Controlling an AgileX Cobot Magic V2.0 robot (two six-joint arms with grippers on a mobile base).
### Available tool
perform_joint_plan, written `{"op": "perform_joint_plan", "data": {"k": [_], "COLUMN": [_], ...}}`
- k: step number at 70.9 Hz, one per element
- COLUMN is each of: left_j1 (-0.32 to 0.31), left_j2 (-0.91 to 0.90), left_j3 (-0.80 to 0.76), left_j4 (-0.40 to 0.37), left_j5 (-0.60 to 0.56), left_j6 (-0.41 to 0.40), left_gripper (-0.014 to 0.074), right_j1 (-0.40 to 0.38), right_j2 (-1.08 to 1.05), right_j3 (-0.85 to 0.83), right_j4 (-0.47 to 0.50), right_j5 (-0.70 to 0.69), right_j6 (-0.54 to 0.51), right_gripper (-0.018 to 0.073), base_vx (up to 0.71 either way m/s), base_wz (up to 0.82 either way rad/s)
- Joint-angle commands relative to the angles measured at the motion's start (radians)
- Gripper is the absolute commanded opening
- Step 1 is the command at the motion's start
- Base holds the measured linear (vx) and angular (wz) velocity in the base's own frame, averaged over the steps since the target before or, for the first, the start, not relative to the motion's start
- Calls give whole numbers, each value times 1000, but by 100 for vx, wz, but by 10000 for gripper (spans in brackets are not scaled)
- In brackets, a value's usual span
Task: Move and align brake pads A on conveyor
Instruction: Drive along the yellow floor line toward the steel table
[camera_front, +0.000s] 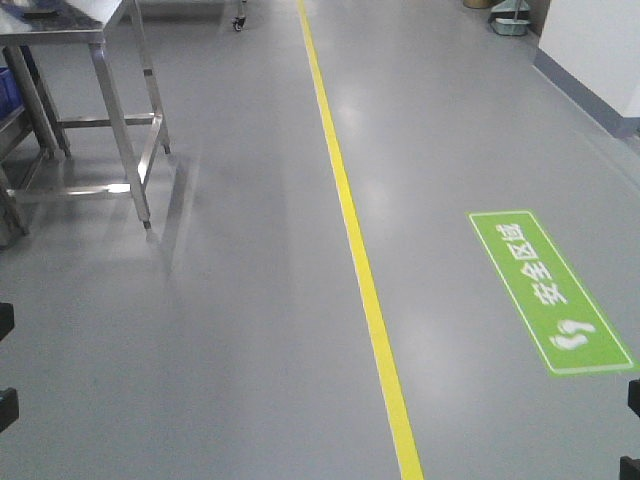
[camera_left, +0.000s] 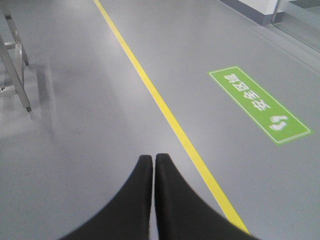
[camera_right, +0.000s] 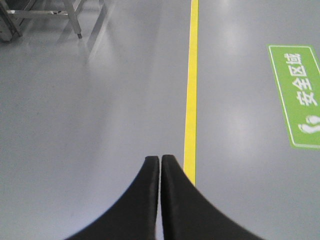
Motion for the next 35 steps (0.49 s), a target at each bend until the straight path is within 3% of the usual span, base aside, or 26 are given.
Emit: {"op": "perform_joint_plan", "data": {"k": [1,35], "left_j1": [-5,-5], "left_j2": [-1,-1], "left_j3": [-27,-27], "left_j4": [-2,-2], "left_j5": [-73,-73], "left_j6": [-1,-1], "left_gripper": [-8,-8], "right_j1": [-5,-5], "right_j2": [3,3], "right_j3": [-27,-27], "right_j4": [-11,-11], "right_j5": [-63,-64], "right_j6": [-5,-5], "right_gripper": [-9,-9], "base_vx": [69,68], "base_wz": [10,5]}}
